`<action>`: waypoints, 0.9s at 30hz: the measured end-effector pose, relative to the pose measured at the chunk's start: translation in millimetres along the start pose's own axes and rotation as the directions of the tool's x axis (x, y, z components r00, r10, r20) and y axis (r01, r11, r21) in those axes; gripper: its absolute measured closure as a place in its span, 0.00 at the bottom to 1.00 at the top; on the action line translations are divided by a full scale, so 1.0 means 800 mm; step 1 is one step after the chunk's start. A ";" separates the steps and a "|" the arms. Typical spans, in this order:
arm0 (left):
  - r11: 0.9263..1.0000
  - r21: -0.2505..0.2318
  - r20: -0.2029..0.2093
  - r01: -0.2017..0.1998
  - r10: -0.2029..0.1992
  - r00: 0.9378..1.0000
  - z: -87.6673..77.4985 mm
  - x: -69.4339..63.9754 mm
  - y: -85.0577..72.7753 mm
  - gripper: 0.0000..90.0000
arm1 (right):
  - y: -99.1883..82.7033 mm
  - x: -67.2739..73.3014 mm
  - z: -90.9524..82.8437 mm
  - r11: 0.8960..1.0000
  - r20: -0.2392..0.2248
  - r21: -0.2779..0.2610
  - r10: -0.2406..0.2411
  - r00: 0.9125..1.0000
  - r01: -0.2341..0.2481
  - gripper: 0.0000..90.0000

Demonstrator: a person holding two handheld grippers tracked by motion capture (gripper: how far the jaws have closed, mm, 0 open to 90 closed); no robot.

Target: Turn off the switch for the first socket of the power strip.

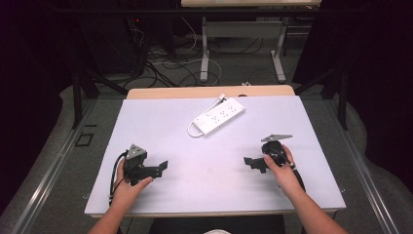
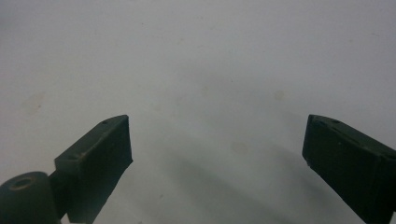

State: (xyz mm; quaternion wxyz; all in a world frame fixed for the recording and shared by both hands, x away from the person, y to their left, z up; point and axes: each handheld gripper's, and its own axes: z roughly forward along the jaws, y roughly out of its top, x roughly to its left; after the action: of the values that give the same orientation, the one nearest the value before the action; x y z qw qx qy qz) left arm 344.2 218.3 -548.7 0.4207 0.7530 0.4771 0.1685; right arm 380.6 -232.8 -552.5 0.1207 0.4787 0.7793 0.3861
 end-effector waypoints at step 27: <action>1.000 -0.010 -0.005 0.010 -0.010 1.000 -0.003 0.002 0.000 0.06 | -0.024 -0.008 -0.009 1.000 0.054 -0.019 -0.012 0.998 0.013 0.08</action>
State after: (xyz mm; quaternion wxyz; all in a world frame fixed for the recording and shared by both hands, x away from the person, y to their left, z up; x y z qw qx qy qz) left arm 343.3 220.8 -547.9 0.4242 0.7479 0.4812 0.1708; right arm 367.4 -246.3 -562.8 0.1486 0.4826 0.7751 0.3798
